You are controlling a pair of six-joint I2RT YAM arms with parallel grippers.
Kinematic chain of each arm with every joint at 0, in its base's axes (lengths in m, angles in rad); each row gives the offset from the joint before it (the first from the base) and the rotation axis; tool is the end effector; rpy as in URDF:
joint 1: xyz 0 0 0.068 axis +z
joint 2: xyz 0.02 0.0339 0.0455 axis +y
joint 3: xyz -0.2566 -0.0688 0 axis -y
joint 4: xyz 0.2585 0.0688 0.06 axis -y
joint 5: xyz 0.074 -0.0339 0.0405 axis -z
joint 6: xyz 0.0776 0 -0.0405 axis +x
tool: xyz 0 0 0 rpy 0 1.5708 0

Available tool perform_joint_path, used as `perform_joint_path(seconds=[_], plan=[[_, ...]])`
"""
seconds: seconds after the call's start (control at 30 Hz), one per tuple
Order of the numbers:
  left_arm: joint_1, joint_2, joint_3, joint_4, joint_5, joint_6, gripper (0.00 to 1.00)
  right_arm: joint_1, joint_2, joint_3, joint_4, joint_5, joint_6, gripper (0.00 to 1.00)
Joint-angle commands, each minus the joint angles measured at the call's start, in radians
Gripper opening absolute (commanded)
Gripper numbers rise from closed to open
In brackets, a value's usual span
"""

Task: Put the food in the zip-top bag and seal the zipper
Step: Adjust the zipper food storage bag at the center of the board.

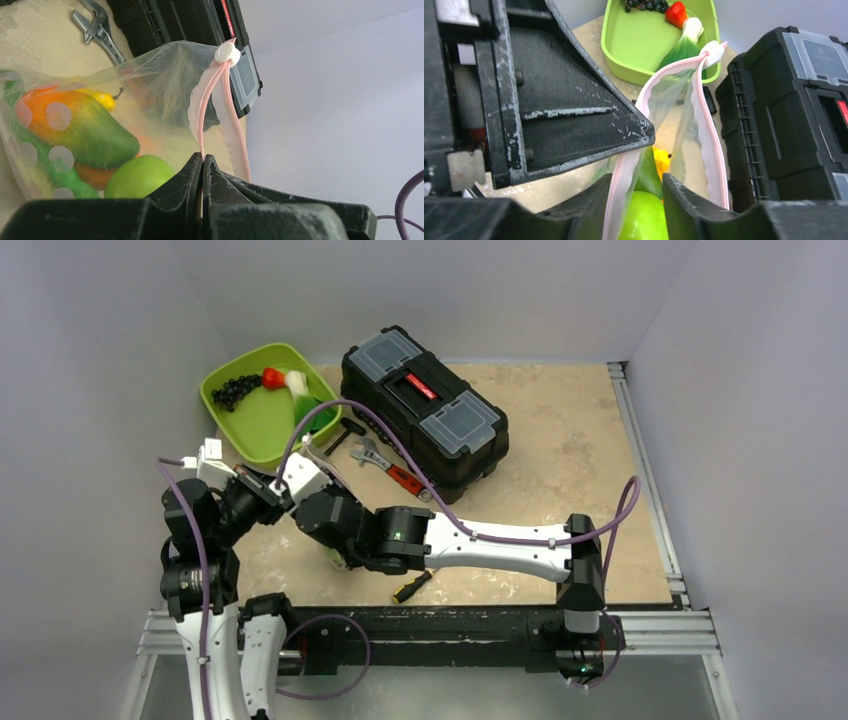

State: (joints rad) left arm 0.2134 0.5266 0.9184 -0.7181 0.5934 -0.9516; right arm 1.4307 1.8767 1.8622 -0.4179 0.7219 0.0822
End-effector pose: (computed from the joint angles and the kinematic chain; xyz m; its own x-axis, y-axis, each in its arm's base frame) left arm 0.1511 -0.0117 0.3523 -0.4604 -0.7906 -0.4038 -0.0566 0.4801 -0.8754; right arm 0.1173 0.4649 0.3590 -0.1125 -0.3562 -0.9276 -0.6524 0.7306 -0.2014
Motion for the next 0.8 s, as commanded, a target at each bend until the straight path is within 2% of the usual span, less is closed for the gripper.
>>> perform_joint_path(seconds=[0.0,0.07,0.1,0.13,0.2,0.27,0.37,0.4,0.47,0.53,0.6,0.7,0.77], plan=[[-0.003,0.004,0.029,0.056,-0.013,-0.006,0.00,-0.001,-0.046,-0.007,0.077,-0.008,-0.013,0.24],[-0.003,0.005,0.027,0.057,-0.007,0.007,0.00,-0.005,-0.066,-0.037,0.091,-0.022,-0.017,0.05],[-0.003,0.009,0.029,0.060,0.004,0.024,0.00,-0.015,-0.080,-0.053,0.096,-0.032,-0.017,0.00],[-0.003,0.015,0.034,0.065,0.020,0.048,0.02,-0.028,-0.099,-0.074,0.104,-0.077,-0.026,0.00],[-0.003,0.036,0.061,0.073,0.075,0.147,0.26,-0.064,-0.150,-0.136,0.144,-0.208,-0.057,0.00],[-0.003,0.063,0.098,0.052,0.106,0.293,0.46,-0.110,-0.214,-0.217,0.197,-0.391,-0.090,0.00],[-0.001,0.093,0.124,0.036,0.151,0.515,0.62,-0.189,-0.296,-0.327,0.267,-0.596,-0.130,0.00],[-0.001,0.108,0.121,0.045,0.166,0.600,0.64,-0.211,-0.314,-0.343,0.271,-0.642,-0.133,0.00],[-0.007,0.148,0.114,0.053,0.140,0.677,0.64,-0.256,-0.344,-0.376,0.289,-0.728,-0.139,0.00],[0.011,0.178,0.077,0.173,0.154,0.644,0.64,-0.294,-0.359,-0.392,0.302,-0.806,-0.146,0.00],[0.025,0.191,-0.001,0.381,0.244,0.578,0.64,-0.327,-0.367,-0.399,0.305,-0.863,-0.146,0.00],[0.026,0.249,-0.067,0.617,0.383,0.565,0.62,-0.355,-0.381,-0.415,0.317,-0.924,-0.150,0.00],[0.026,0.316,-0.075,0.643,0.435,0.609,0.61,-0.372,-0.385,-0.421,0.311,-0.963,-0.156,0.00]])
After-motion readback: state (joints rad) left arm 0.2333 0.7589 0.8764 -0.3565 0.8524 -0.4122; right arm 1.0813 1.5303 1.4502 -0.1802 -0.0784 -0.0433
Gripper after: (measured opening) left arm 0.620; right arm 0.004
